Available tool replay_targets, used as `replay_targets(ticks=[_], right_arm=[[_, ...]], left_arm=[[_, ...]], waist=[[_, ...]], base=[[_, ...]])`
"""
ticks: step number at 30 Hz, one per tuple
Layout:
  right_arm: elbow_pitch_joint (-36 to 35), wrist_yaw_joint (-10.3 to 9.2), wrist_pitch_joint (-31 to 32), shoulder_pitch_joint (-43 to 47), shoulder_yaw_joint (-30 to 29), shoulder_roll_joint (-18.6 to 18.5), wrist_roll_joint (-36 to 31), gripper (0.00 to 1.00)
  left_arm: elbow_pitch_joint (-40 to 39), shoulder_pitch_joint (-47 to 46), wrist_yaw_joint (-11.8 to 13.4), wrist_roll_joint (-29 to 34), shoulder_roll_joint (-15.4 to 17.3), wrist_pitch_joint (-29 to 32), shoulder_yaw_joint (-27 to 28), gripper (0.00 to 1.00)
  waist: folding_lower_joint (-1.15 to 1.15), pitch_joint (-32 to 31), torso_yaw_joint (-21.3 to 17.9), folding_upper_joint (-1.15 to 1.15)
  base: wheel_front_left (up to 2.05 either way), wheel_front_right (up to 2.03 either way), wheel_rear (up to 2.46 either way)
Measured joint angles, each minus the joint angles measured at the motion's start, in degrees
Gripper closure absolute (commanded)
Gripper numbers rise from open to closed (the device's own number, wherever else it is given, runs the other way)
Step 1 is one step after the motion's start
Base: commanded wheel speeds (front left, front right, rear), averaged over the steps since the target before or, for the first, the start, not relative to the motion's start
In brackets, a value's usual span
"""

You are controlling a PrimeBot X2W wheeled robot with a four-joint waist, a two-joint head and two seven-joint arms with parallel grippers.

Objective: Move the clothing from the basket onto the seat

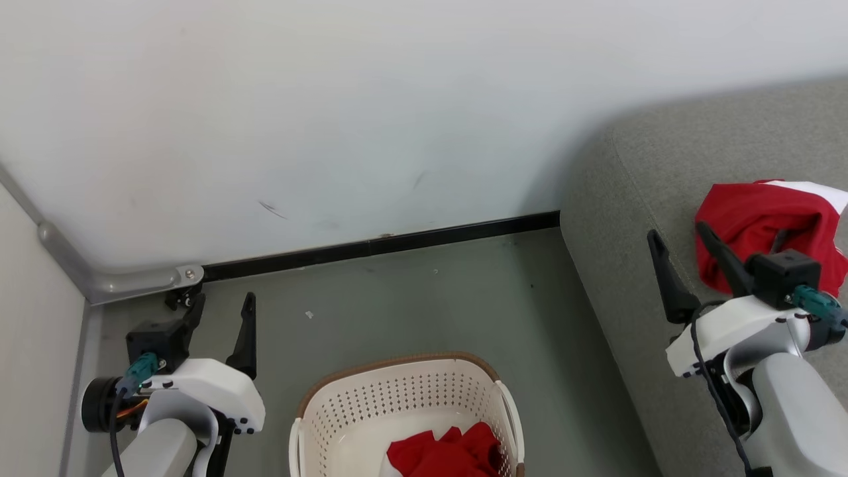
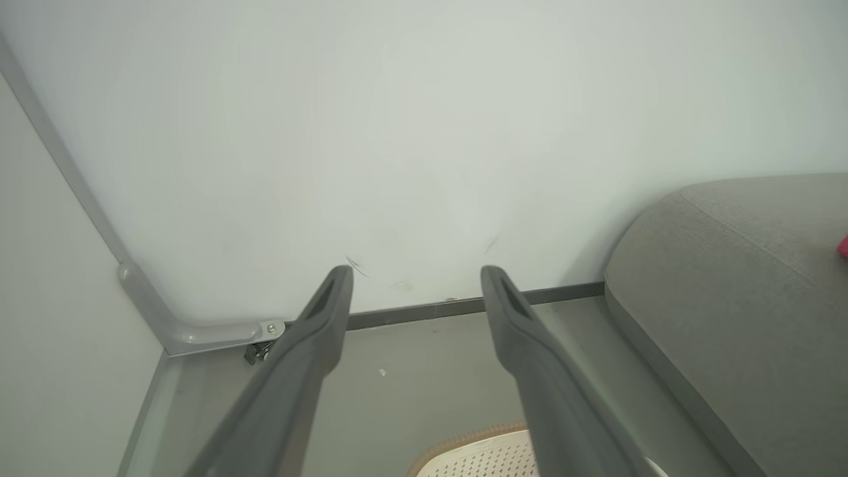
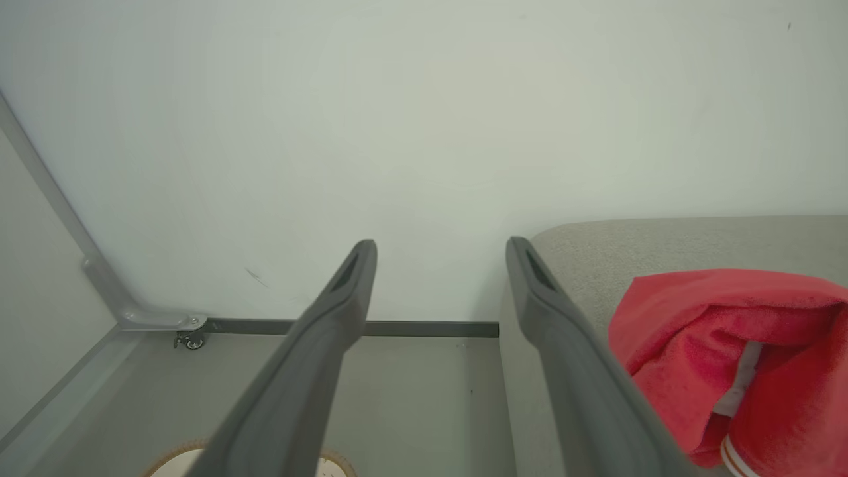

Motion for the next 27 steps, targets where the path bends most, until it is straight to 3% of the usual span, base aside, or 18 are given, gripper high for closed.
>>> replay_targets(ticks=[27], right_arm=[[-4.0, 0.0, 0.0, 13.6, -3.2, 4.8, -3.7, 0.0]], left_arm=[[-4.2, 12.1, 3.0, 0.6, 1.8, 0.0, 7.0, 0.0]], waist=[[0.0, -7.0, 2.4, 0.0]], base=[[0.0, 0.0, 0.0]])
